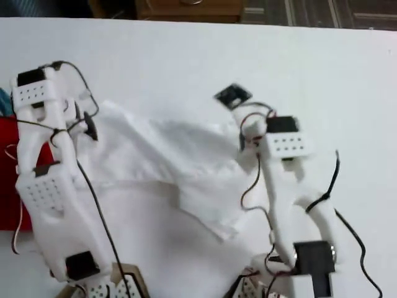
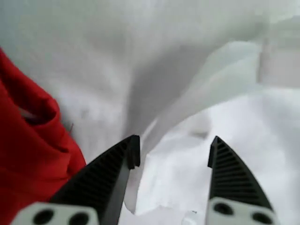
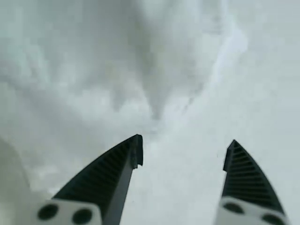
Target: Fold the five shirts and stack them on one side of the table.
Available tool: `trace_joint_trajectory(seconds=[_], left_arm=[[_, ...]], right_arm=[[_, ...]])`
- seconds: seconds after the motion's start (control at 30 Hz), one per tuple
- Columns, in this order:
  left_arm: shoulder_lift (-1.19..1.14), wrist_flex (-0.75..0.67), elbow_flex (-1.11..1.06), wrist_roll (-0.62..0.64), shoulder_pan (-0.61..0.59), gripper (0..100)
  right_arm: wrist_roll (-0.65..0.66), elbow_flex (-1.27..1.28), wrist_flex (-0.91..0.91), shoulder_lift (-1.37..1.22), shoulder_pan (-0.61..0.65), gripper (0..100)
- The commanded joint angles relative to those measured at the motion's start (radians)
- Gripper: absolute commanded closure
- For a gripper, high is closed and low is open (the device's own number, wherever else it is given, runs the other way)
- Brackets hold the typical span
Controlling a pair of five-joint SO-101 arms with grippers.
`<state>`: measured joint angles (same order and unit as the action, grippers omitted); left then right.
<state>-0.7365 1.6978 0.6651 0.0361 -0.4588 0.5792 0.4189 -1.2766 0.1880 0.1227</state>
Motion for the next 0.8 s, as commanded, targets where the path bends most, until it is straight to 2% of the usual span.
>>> trace_joint_trajectory(seconds=[0.0,0.1,0.23,0.3,0.4,0.47,0.57,0.63,0.77], left_arm=[[-0.031,0.051,0.223,0.041,-0.018,75],[-0.071,0.083,0.377,0.048,-0.035,75],[-0.133,0.080,0.461,0.048,-0.034,75],[-0.178,0.080,0.469,0.048,-0.009,75],[-0.229,0.083,0.472,0.048,0.026,75],[-0.249,0.084,0.472,0.049,0.048,75],[-0.264,0.084,0.464,0.081,0.077,76],[-0.270,0.083,0.467,0.127,0.081,81],[-0.288,0.081,0.473,0.172,0.083,98]], right_arm=[[0.008,-0.115,0.028,-0.065,-0.038,71.9],[0.008,-0.184,0.027,-0.150,-0.047,71.9],[0.005,-0.276,0.030,-0.251,-0.044,73.3],[-0.034,-0.334,0.036,-0.300,-0.042,80.8],[-0.098,-0.414,0.064,-0.374,-0.044,99.8],[-0.123,-0.463,0.065,-0.423,-0.041,94.8],[-0.127,-0.539,0.065,-0.504,-0.013,98.1],[-0.123,-0.592,0.065,-0.572,0.015,98.2],[-0.120,-0.721,0.067,-0.745,0.045,98.1]])
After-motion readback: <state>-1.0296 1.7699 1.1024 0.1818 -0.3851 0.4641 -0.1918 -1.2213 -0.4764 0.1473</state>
